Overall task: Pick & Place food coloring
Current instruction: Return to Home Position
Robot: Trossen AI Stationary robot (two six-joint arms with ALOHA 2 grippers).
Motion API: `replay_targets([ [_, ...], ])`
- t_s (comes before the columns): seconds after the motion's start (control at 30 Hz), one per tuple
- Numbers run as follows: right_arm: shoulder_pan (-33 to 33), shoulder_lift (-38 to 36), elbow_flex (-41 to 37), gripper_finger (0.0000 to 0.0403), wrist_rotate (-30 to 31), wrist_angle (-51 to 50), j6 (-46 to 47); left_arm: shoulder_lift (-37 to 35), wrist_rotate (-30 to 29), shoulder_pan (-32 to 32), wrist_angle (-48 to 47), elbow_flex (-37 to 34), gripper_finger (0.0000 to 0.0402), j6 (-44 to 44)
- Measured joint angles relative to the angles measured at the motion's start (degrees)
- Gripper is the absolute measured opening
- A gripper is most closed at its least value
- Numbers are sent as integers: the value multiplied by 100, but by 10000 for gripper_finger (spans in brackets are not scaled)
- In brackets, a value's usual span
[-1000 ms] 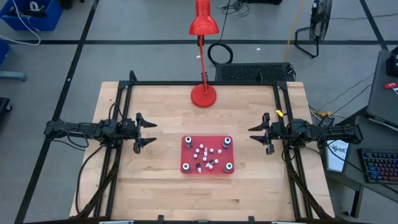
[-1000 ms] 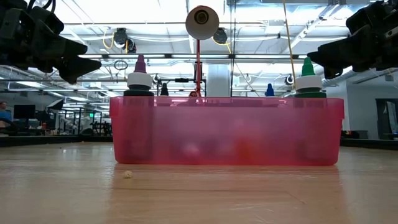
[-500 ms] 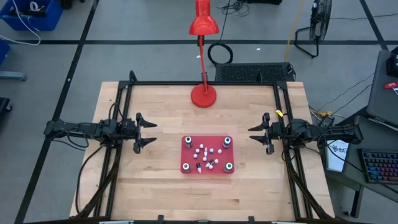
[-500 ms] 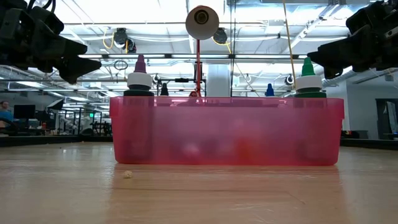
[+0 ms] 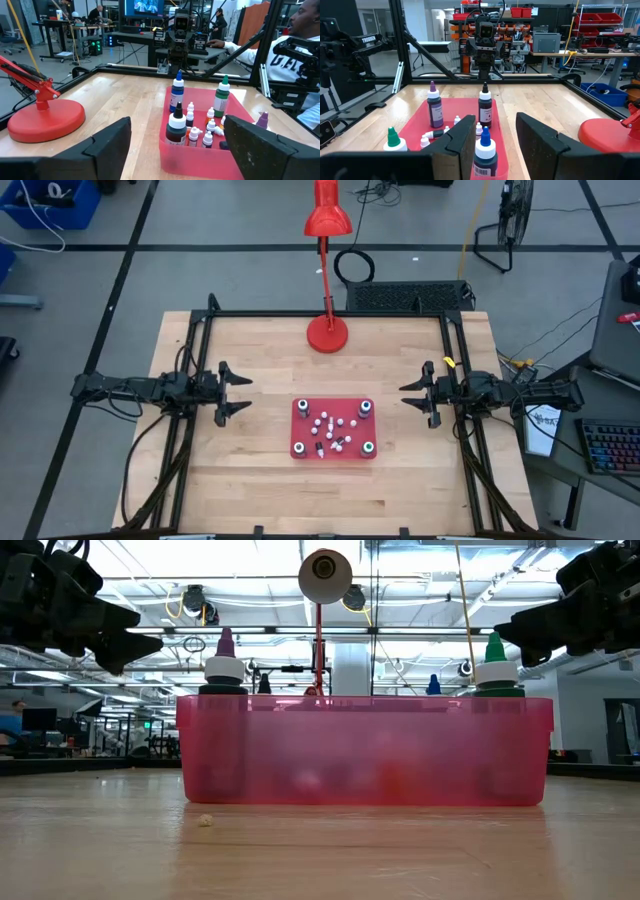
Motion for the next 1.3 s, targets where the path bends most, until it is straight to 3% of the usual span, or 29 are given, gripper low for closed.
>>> replay_targets([
  [1.3,0,0,2,130,0,0,0,-1,0,0,-2,0,305,1],
])
